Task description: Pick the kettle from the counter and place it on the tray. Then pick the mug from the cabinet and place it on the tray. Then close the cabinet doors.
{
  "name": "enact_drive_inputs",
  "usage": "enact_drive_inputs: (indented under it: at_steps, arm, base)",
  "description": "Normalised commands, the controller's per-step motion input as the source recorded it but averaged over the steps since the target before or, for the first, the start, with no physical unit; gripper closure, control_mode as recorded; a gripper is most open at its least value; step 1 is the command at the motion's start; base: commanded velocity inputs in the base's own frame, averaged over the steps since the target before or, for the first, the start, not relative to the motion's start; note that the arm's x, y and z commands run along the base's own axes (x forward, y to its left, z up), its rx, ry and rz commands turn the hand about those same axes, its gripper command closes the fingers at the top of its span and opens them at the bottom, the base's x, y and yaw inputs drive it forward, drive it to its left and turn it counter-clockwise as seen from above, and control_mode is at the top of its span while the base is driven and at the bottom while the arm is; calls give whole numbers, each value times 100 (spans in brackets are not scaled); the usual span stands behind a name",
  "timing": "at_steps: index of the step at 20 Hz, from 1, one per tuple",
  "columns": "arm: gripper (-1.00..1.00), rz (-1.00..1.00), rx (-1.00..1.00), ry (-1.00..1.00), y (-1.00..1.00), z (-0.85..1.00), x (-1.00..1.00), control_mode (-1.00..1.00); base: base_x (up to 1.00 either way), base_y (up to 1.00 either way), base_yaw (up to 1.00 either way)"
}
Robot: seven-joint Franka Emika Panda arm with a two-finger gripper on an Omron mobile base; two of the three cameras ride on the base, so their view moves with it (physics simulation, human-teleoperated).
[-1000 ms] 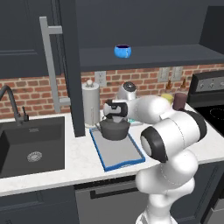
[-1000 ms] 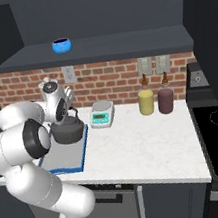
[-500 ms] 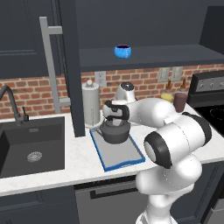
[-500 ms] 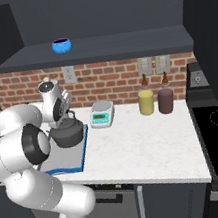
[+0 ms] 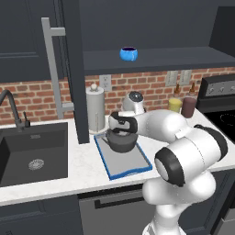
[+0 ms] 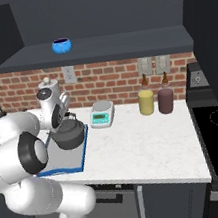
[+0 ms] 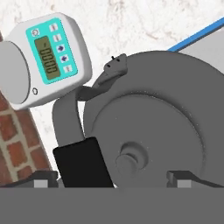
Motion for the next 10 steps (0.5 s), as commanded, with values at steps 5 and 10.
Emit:
enact_drive_inputs:
  at_steps: [5, 10]
  arm:
    - [-100, 0, 0, -14, 3, 0, -9, -100]
    - [-100, 0, 1, -8, 0, 20, -14, -100]
  base:
    - [0, 0, 0]
    - [0, 0, 0]
